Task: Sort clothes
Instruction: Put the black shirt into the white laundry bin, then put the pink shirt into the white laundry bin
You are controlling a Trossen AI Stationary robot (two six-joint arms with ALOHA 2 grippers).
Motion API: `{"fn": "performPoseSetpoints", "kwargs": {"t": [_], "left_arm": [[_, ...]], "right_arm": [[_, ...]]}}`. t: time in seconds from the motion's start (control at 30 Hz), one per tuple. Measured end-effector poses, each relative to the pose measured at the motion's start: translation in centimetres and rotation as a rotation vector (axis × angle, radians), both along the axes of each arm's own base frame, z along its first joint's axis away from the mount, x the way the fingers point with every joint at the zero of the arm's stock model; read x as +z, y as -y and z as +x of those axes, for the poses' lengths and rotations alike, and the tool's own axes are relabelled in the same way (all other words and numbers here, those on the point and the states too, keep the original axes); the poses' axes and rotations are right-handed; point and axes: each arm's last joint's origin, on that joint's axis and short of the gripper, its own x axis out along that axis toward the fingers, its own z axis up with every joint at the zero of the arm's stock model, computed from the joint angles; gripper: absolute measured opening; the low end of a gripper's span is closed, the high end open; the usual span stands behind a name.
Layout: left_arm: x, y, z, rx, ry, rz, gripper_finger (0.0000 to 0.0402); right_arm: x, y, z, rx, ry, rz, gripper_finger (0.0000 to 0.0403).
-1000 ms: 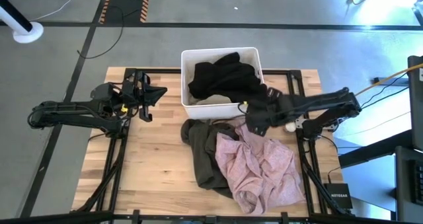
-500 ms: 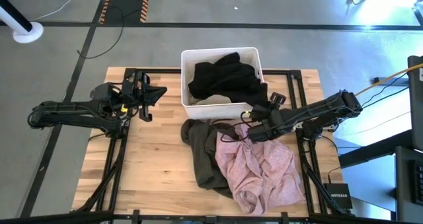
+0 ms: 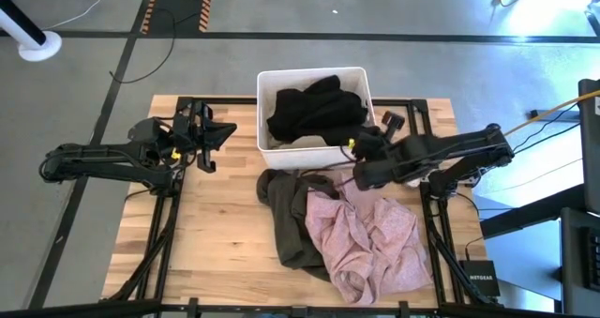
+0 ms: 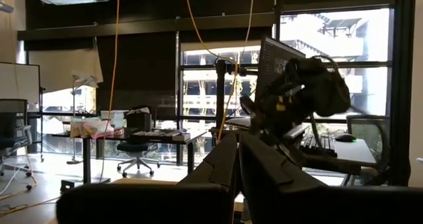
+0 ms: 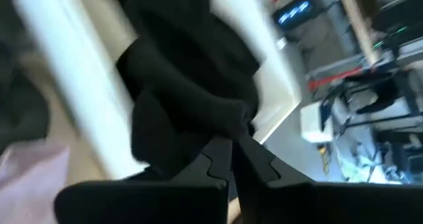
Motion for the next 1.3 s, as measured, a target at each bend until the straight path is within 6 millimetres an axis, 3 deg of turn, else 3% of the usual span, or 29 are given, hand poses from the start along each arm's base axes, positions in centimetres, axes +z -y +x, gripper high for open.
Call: {"fn": "performPoseSetpoints", "kwargs": {"t": [0.1, 0.23, 0.37, 0.53, 0.7, 0.83, 1.03, 1.17, 1.3], "left_arm": [[0.0, 0.0, 0.0, -0.001, 0.002, 0.000, 0.0015], [0.0, 0.0, 0.0, 0.000, 0.002, 0.000, 0.0015], [0.0, 0.0, 0.0, 0.000, 0.001, 0.000, 0.0015], [0.0, 0.0, 0.0, -0.006, 0.005, -0.014, 0.0015], [0.0, 0.0, 0.0, 0.000, 0.002, -0.001, 0.0015], [0.0, 0.0, 0.0, -0.001, 0.002, 0.000, 0.0015], [0.0, 0.0, 0.0, -0.001, 0.001, -0.001, 0.0015], [-0.1, 0.0, 0.0, -0.002, -0.009, -0.004, 0.0015], [-0.1, 0.0, 0.0, -0.003, -0.011, -0.006, 0.0015]], "right_arm": [[1.9, 1.2, 0.7, 0.014, 0.069, -0.038, 0.0007], [2.9, 3.4, 2.3, 0.047, 0.115, -0.038, 0.0012], [2.3, 6.5, 3.8, 0.030, 0.169, 0.017, 0.0042], [0.2, 10.5, 4.6, -0.008, 0.227, 0.141, 0.0082], [-0.6, 11.8, 4.3, -0.040, 0.181, 0.169, 0.0136], [1.9, 10.1, 3.7, 0.027, 0.197, 0.223, 0.0176], [5.5, 4.7, 2.3, 0.198, 0.269, 0.465, 0.0210], [4.5, 0.2, 1.9, 0.331, 0.190, 0.687, 0.0213], [1.4, -4.6, 1.6, 0.367, 0.077, 0.783, 0.0214]]}}
